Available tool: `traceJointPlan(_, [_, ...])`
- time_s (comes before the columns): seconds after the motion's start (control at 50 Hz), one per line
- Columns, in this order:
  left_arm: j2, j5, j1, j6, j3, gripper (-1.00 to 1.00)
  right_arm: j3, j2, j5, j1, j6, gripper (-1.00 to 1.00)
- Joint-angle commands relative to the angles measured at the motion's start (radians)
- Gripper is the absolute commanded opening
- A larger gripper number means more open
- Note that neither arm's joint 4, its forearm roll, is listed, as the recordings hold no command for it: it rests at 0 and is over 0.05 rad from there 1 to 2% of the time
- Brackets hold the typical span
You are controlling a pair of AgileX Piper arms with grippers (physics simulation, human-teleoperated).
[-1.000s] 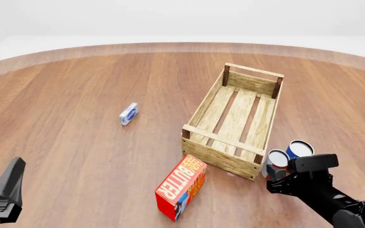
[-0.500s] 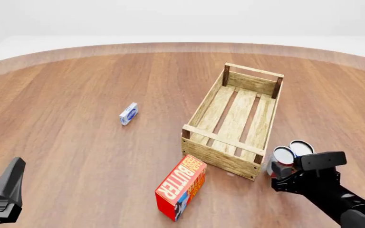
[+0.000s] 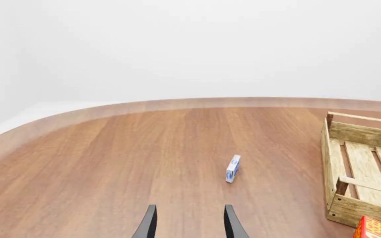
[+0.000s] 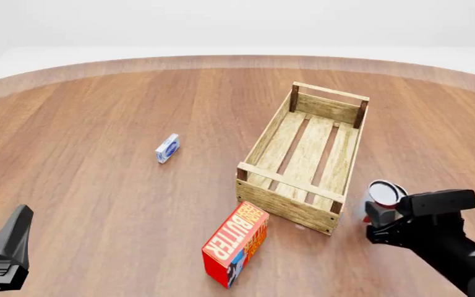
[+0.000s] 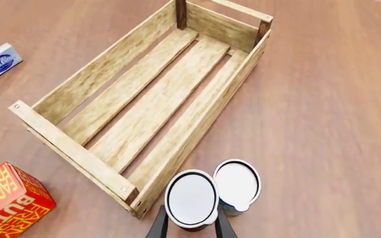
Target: Pick up the tomato sauce, and put it in the wooden tray.
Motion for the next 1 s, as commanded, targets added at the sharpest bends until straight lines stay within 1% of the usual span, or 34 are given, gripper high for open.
traceJointPlan(0.02, [0.000,0.000,0.000,0.000,0.000,1.00,-0.023,-0.133,0.131,-0.003,0.016,-1.00])
traceJointPlan(0.24, [0.000,0.000,0.000,0.000,0.000,1.00,-0.052,-0.230,0.240,0.000,0.024,-1.00])
traceJointPlan(0.4, [0.000,0.000,0.000,0.000,0.000,1.00,-0.078,-0.266,0.295,-0.003,0.017,-1.00])
traceJointPlan(0.44, [0.000,0.000,0.000,0.000,0.000,1.00,-0.088,-0.290,0.322,-0.003,0.024,-1.00])
traceJointPlan(0.5, [0.000,0.000,0.000,0.000,0.000,1.00,-0.103,-0.288,0.340,0.002,0.018,-1.00])
traceJointPlan(0.74, [0.000,0.000,0.000,0.000,0.000,1.00,-0.158,-0.289,0.396,0.002,0.005,-1.00])
traceJointPlan(1.0, [0.000,0.000,0.000,0.000,0.000,1.00,-0.212,-0.263,0.419,-0.001,-0.015,-1.00])
